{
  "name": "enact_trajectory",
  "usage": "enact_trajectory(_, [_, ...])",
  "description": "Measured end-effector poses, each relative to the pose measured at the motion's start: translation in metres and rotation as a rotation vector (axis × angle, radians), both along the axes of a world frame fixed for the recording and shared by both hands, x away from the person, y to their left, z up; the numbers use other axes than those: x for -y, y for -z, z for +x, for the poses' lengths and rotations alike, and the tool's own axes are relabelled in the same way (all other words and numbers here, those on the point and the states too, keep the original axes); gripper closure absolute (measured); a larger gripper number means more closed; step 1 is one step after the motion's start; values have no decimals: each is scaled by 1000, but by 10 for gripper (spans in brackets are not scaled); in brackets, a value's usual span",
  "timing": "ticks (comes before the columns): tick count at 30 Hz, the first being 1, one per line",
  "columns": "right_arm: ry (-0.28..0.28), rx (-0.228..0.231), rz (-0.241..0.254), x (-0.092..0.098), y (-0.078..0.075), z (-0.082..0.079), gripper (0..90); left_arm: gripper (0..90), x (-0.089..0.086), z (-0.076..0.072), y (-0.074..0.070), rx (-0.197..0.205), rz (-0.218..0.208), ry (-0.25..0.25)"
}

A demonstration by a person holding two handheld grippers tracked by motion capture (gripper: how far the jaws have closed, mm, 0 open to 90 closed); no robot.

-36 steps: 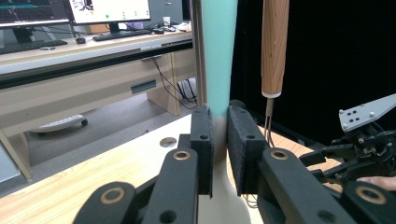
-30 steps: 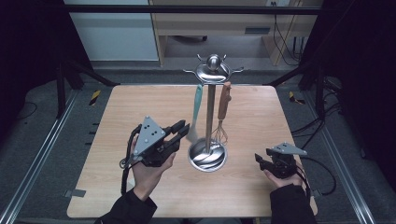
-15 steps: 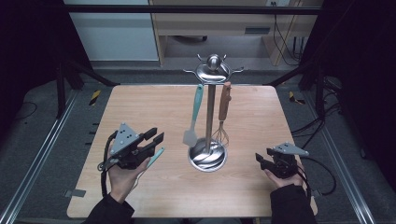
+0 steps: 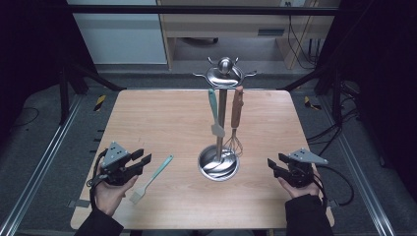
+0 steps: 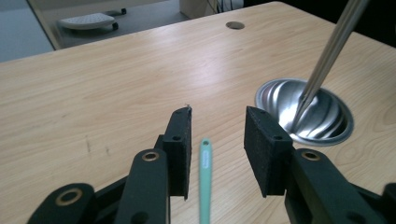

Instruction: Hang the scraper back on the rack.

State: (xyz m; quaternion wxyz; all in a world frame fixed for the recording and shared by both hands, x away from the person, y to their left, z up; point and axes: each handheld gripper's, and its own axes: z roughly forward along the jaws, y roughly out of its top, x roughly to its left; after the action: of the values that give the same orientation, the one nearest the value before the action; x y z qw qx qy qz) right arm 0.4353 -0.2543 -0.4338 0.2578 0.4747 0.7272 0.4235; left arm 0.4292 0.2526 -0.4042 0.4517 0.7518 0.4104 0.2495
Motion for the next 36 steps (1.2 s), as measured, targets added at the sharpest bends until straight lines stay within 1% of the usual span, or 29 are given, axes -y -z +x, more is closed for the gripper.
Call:
enact_trajectory(3, [-11, 12, 2, -2, -5, -1, 549, 620, -5, -1, 9, 0, 19, -14])
enact_trajectory(5, [-22, 17, 8, -3, -8, -1, 569, 620, -9, -2, 16, 5, 17, -16])
enact_trajectory(6, [-25, 16, 27, -5, -10, -2, 578, 620, -10, -2, 20, 4, 11, -15])
enact_trajectory(7, [-27, 26, 24, -6, -13, -3, 586, 618, -13, -2, 24, -3, 9, -8])
enact_trajectory(10, [-42, 55, 39, -9, -24, -5, 623, 603, -17, -2, 34, -22, 18, 9])
enact_trajectory(12, [-53, 76, 49, -11, -31, -6, 646, 602, -19, -4, 38, -37, 14, 0])
enact_trajectory(14, [-66, 93, 54, -13, -39, -7, 664, 596, -22, -6, 39, -49, 20, -13])
enact_trajectory(15, [-70, 103, 58, -14, -42, -8, 674, 596, -23, -6, 40, -57, 16, -19])
enact_trajectory(16, [-75, 114, 62, -15, -46, -8, 681, 595, -25, -7, 40, -57, 11, -17])
enact_trajectory(17, [-79, 125, 66, -16, -51, -9, 686, 597, -26, -8, 40, -66, 4, -15])
enact_trajectory(18, [-83, 136, 69, -18, -55, -9, 694, 602, -28, -9, 40, -73, 10, -17])
enact_trajectory(19, [-87, 149, 74, -19, -59, -9, 706, 601, -29, -9, 41, -73, 11, -22])
enact_trajectory(24, [-113, 201, 102, -30, -81, -7, 766, 565, -33, -7, 45, -107, 12, -60])
enact_trajectory(27, [-128, 217, 120, -34, -90, -6, 813, 548, -35, -6, 47, -112, 14, -77])
enact_trajectory(29, [-138, 225, 131, -37, -96, -6, 868, 536, -36, -6, 47, -116, 17, -89])
enact_trajectory(31, [-146, 243, 141, -39, -103, -6, 900, 529, -36, -5, 48, -117, 21, -97])
enact_trajectory(36, [-166, 275, 157, -46, -121, -7, 900, 504, -37, -5, 49, -120, 29, -111])
